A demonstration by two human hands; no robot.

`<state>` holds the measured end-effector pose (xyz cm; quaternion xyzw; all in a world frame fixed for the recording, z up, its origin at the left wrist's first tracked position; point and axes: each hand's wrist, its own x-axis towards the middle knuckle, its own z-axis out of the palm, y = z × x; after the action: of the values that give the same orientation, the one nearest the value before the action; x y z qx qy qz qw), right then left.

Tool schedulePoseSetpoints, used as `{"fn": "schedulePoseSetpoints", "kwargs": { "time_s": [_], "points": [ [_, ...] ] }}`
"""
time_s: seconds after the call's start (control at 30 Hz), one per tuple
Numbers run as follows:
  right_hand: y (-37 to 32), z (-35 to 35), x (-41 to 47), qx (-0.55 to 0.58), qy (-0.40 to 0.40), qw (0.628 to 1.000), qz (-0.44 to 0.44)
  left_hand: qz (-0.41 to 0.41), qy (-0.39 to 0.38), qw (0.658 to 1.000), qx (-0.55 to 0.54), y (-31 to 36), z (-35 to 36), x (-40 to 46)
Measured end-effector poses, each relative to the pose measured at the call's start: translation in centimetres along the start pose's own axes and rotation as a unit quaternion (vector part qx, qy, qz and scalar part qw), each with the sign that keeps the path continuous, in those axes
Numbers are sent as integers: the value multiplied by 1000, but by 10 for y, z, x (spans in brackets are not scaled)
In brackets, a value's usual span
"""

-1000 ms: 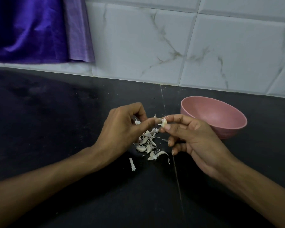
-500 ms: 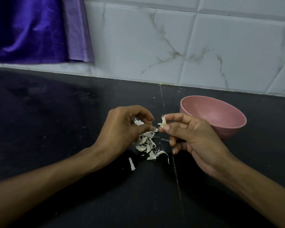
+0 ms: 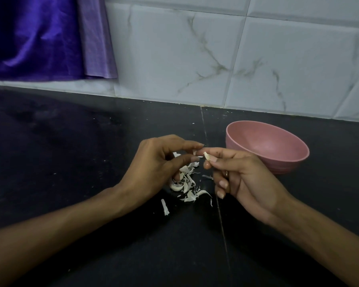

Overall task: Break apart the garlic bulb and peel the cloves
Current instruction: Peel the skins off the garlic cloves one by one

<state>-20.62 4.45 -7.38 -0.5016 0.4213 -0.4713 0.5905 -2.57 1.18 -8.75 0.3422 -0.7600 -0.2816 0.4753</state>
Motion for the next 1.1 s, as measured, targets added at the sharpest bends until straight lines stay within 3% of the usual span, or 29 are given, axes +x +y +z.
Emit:
{"fn": "schedulePoseSetpoints", "kwargs": {
  "time_s": [0.13, 0.37, 0.63, 1.1],
  "points": [
    [-1, 0, 0, 43, -20, 999, 25, 69, 45, 995, 50, 2, -5, 2],
    [-1, 0, -2, -2, -7, 1000, 0, 34, 32, 995, 83, -3, -1, 1],
    [0, -1, -1, -26, 31, 999, -18, -46, -14, 995, -90, 6, 0, 3],
    [-3, -1, -2, 9, -2, 1000, 21, -41, 18, 992, -117, 10, 0, 2]
  ]
}}
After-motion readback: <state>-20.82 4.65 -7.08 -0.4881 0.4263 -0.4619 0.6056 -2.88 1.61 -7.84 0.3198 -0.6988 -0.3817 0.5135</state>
